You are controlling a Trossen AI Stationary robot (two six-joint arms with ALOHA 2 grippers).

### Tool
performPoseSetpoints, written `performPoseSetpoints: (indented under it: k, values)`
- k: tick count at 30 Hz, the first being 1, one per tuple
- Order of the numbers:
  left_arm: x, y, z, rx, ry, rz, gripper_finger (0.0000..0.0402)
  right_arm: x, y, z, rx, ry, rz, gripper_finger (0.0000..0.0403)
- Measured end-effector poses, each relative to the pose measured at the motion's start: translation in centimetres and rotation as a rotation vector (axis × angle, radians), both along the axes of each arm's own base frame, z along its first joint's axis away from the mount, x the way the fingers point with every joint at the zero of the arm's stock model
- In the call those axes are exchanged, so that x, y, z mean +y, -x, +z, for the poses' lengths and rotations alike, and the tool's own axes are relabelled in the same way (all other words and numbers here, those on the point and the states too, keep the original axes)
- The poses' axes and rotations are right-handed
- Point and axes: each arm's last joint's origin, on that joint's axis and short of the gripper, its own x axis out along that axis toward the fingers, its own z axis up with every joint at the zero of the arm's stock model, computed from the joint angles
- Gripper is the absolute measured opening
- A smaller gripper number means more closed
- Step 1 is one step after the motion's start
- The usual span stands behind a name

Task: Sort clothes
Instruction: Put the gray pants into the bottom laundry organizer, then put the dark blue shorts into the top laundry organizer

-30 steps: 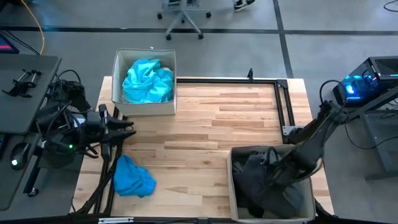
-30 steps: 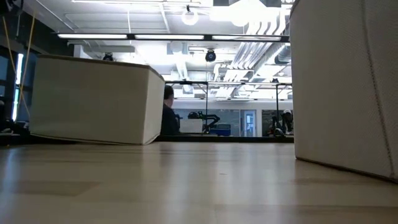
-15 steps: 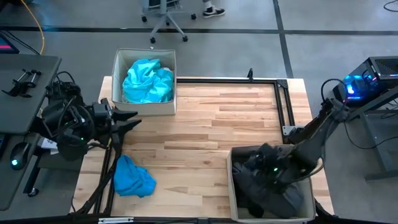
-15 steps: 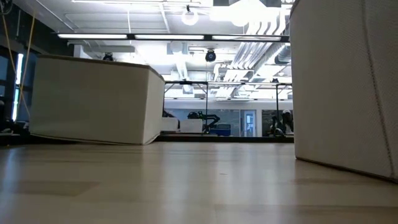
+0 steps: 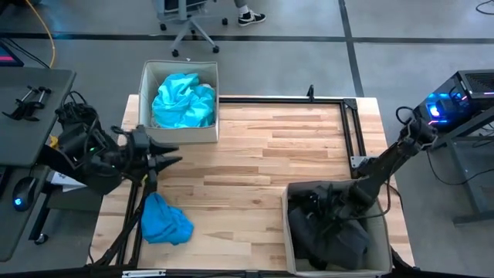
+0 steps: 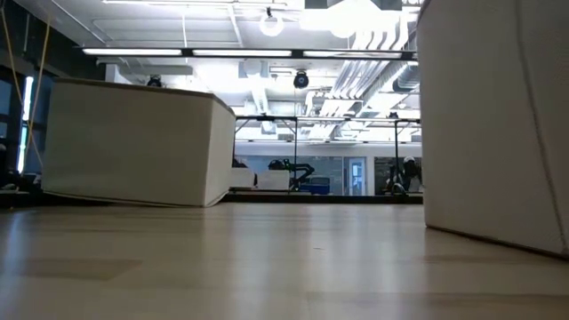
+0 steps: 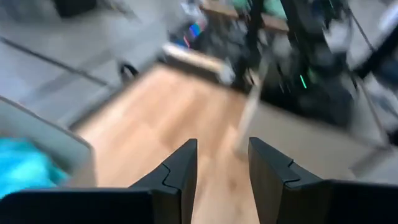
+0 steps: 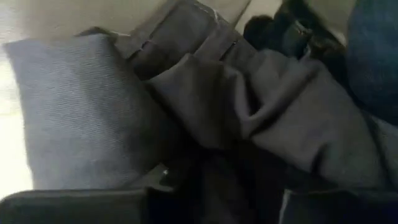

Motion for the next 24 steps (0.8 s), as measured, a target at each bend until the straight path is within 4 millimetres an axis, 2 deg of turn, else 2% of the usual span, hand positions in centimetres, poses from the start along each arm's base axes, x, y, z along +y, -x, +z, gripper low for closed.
performPoseSetpoints:
  k: [3, 7, 10, 14, 19, 24]
  values:
    - [-0.3, -0.6, -0.7, 0.124, 0.086, -0.089, 0.0093, -0.5, 0.1, 3.2, -0.061, 0.009, 0.036, 0.0136]
    - [-0.9, -1.1, -3.0, 0.399, 0.227, -0.122, 0.0088, -1.0, 0.3, 9.3, -0.253, -0.003, 0.105, 0.0146]
    - [-1.8, -1.4, -6.0, 0.648, 0.302, -0.064, 0.0086, -1.4, 0.5, 12.8, -0.388, 0.079, 0.208, 0.0147]
    - [-3.1, -1.8, -11.0, 0.933, 0.401, -0.024, 0.0093, -2.1, 0.7, 17.3, -0.596, 0.279, 0.234, 0.0145]
    - [-4.5, -2.5, -17.0, 1.029, 0.635, -0.017, 0.014, -2.7, 0.5, 19.5, -0.687, 0.509, 0.229, 0.0145]
    - [-5.1, -2.7, -22.5, 1.028, 0.876, 0.025, 0.0219, -2.9, 0.4, 19.3, -0.663, 0.569, 0.243, 0.0145]
